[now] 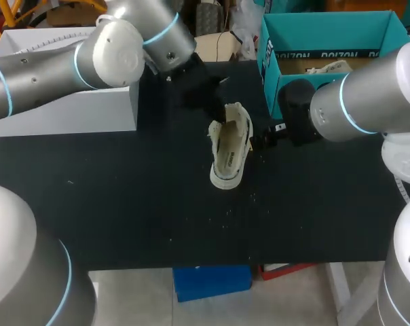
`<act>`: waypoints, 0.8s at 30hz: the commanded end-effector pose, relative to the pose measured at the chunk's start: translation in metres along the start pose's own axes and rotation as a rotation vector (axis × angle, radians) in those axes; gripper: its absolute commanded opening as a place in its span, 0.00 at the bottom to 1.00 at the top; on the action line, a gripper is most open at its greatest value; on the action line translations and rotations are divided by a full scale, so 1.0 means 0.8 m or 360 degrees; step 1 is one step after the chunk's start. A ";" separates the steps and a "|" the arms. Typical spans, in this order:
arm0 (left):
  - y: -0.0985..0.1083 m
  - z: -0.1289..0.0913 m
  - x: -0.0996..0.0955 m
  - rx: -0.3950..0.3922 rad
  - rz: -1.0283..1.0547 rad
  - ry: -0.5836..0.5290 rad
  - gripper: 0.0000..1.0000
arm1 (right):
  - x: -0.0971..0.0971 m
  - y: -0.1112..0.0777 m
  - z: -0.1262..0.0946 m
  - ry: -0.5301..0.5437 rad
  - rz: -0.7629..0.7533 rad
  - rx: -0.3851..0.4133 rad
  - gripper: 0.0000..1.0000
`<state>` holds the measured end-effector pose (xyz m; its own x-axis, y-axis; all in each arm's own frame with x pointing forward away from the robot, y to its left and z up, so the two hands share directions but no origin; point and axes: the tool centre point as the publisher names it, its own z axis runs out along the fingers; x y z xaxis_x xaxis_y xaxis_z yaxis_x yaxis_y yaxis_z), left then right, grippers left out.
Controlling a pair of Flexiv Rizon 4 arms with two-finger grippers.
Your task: Take the shoe out of the shoebox, open the shoe tongue, remove and reinsert the insole, then place the shoe into the shoebox
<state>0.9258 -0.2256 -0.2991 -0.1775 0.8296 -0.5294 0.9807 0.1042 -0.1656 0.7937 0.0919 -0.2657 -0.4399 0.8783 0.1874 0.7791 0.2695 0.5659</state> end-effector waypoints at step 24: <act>0.059 0.036 -0.014 -0.0281 -0.0140 -0.0053 0.00 | 0.001 0.000 0.000 -0.0004 -0.0001 0.0002 1.00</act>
<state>0.9676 -0.2409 -0.3191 -0.2650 0.7929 -0.5487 0.9585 0.2784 -0.0605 0.7936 0.0916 -0.2655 -0.4397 0.8784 0.1873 0.7792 0.2693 0.5660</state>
